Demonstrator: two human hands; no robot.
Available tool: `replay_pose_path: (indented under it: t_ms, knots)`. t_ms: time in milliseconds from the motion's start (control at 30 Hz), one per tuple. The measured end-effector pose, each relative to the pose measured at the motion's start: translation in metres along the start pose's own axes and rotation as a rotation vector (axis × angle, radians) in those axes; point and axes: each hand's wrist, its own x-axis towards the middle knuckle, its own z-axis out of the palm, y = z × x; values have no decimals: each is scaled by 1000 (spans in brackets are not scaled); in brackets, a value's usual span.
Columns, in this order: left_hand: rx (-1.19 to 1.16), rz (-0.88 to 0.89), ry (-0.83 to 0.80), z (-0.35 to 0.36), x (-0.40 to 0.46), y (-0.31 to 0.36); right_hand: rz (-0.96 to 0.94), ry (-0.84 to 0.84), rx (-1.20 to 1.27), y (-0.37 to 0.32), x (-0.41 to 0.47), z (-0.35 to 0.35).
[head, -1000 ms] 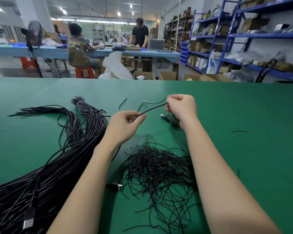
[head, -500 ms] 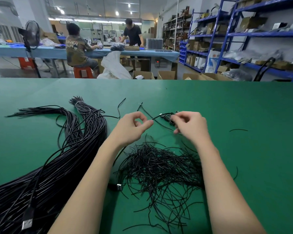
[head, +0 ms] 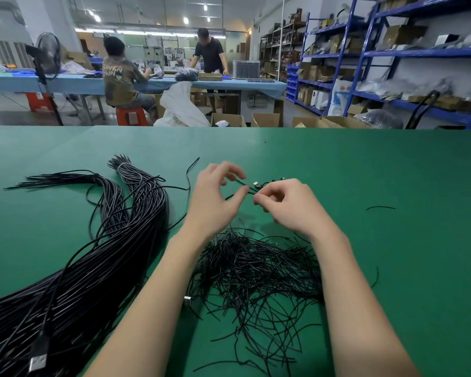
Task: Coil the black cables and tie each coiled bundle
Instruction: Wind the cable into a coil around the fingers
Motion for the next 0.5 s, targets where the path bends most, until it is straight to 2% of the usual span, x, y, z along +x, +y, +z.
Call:
replay_pose_path:
  t_ms: [67,100,133,200,233,367,500]
  knots:
    - [-99,-101,62,-4,4,0,60,63,135,1,-1,6]
    - [-183,-207,-11,-7,6,1,80,88,226,1,-1,7]
    - [-267,-337,-150,-9,8,4,79,81,325,1,-2,7]
    - [-449,-558,-434,-10,7,7,30,-30,519,1,-4,6]
    - [-536,-606,-485,-6,6,6,9,-117,590,1,-7,3]
    - [-893,-650,-290,6,7,3,46,-468,561,8,-21,-5]
    - [-1188,-643,-187,5,8,5,115,-584,513,10,-25,-7]
